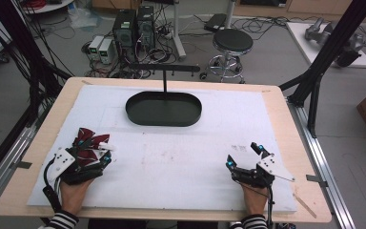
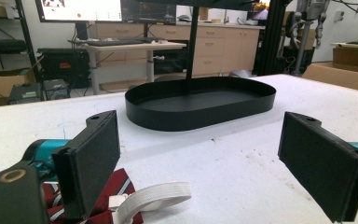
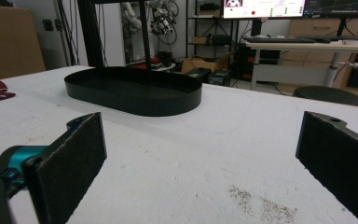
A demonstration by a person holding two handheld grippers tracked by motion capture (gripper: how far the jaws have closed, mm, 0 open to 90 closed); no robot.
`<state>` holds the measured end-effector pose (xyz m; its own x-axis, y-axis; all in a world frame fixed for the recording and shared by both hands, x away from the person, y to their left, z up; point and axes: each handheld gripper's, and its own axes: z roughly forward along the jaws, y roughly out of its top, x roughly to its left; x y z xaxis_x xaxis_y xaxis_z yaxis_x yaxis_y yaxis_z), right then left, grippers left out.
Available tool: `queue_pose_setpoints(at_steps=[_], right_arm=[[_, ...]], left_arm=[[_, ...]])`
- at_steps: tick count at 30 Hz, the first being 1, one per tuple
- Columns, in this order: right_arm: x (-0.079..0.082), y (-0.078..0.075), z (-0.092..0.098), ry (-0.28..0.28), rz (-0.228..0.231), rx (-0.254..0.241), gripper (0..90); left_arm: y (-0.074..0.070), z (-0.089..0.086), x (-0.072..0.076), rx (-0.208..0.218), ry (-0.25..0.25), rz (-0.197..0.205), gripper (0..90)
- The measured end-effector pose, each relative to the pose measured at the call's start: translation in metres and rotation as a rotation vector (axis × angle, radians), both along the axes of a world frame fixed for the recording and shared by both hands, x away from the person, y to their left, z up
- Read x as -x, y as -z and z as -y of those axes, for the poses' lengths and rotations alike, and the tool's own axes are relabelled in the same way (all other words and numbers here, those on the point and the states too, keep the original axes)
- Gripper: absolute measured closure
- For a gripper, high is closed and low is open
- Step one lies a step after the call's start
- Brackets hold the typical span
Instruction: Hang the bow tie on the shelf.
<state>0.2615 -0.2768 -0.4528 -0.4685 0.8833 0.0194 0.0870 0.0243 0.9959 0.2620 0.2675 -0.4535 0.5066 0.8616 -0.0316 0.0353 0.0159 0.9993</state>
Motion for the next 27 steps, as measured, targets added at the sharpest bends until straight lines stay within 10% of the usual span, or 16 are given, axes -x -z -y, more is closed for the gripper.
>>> queue_pose_setpoints(at_steps=[27], right_arm=[[-0.0005, 0.0, 0.0004, -0.003, 0.004, 0.0, 0.5]], left_arm=[[-0.0018, -0.0015, -0.0038, -0.01, 0.016, -0.028, 13.2]])
